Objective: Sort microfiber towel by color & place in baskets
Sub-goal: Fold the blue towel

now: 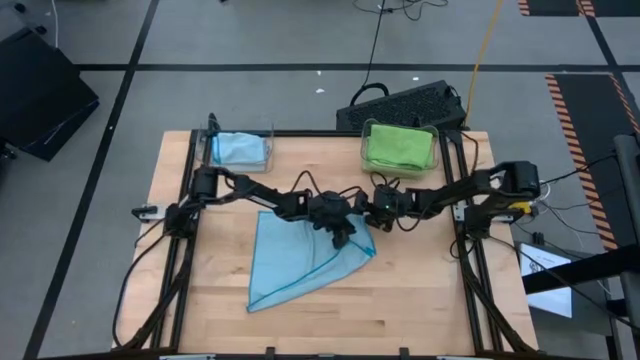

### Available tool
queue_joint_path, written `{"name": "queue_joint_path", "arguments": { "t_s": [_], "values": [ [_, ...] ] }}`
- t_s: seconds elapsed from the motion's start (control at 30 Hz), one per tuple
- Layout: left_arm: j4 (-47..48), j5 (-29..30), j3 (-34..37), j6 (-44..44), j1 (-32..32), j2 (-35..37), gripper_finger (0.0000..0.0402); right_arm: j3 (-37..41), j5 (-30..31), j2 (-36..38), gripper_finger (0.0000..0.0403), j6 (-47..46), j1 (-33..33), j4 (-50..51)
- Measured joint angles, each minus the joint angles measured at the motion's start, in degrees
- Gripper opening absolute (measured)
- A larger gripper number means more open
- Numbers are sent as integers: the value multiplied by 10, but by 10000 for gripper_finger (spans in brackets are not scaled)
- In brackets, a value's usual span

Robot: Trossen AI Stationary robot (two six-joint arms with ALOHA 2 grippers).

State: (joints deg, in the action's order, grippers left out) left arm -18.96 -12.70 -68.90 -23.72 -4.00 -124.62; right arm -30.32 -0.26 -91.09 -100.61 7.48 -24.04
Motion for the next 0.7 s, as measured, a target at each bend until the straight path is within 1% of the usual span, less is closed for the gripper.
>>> {"name": "queue_joint_path", "arguments": {
  "t_s": [0.07,0.13,0.27,0.5,0.6,0.7],
  "values": [
    [9,-22,0,1,1,2,76,-4,0,-11,249,0,2,-16],
    [10,-25,0,10,6,2,76,-3,5,-21,249,-7,5,-32],
    [9,-52,0,27,20,2,76,-3,18,-29,249,4,24,-53],
    [24,-53,0,25,40,5,76,-2,35,-31,249,27,58,-85],
    [28,-55,2,7,37,15,76,-2,32,-31,249,41,65,-112],
    [41,-57,3,1,24,43,76,-2,30,-30,249,45,69,-134]
  ]
}}
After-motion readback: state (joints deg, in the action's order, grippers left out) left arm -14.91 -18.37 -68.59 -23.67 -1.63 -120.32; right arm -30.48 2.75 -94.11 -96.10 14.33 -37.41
